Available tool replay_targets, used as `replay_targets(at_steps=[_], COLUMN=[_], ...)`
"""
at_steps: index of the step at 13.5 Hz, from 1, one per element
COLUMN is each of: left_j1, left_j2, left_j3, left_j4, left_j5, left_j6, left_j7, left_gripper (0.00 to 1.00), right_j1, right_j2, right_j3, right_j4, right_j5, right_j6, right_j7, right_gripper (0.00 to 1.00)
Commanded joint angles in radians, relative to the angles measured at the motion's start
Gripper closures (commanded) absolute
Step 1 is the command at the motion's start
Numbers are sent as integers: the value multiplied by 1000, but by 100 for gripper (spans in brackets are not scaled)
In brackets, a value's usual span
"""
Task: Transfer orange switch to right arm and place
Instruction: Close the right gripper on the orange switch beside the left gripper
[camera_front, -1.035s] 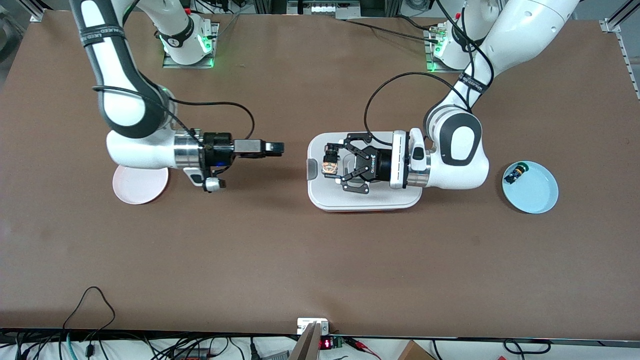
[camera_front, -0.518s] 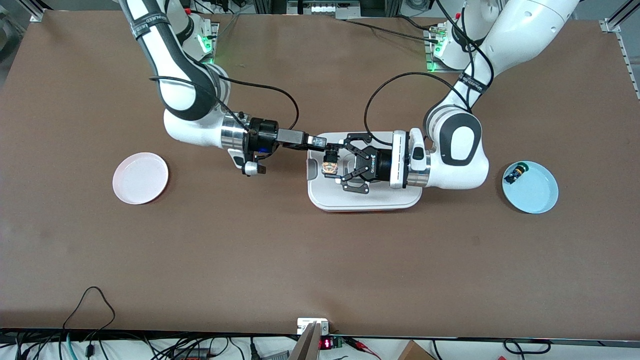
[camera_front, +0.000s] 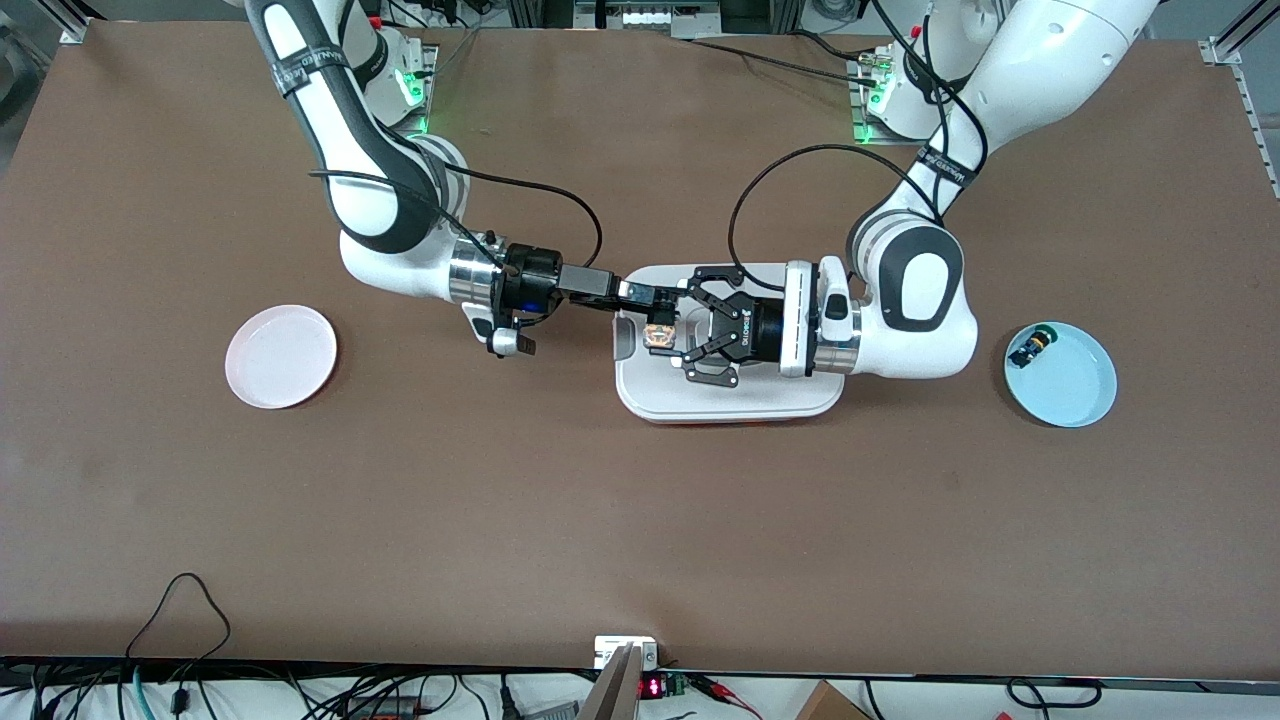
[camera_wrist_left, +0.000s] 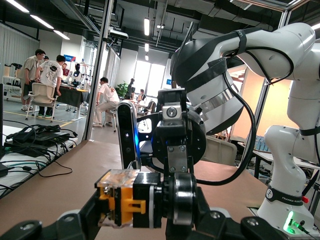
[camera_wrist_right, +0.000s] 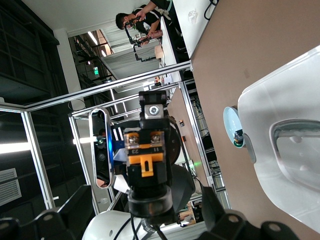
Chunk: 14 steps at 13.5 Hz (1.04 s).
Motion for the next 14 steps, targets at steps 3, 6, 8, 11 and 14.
replay_targets(at_steps=[3, 6, 8, 11, 14], left_j1=[9, 9, 9, 11, 11], left_j2=[-34, -34, -34, -34, -34], left_j3=[-6, -6, -6, -6, -6], left_j4=[-37, -37, -37, -37, -37], left_j5=[-34, -34, -34, -34, -34], left_j6=[11, 11, 11, 11, 10], left_j7=[46, 46, 47, 46, 46], left_gripper=[84, 84, 84, 84, 84], right_j1=[20, 29, 31, 29, 22], right_j2=[23, 32, 34, 41, 60], right_j3=[-5, -5, -5, -5, -5], right_j4=[35, 49, 49, 58, 81], right_j5=[20, 20, 18, 18, 18], right_j6=[7, 8, 10, 10, 10], right_j7=[-25, -25, -25, -25, -20], right_gripper=[13, 23, 30, 32, 32])
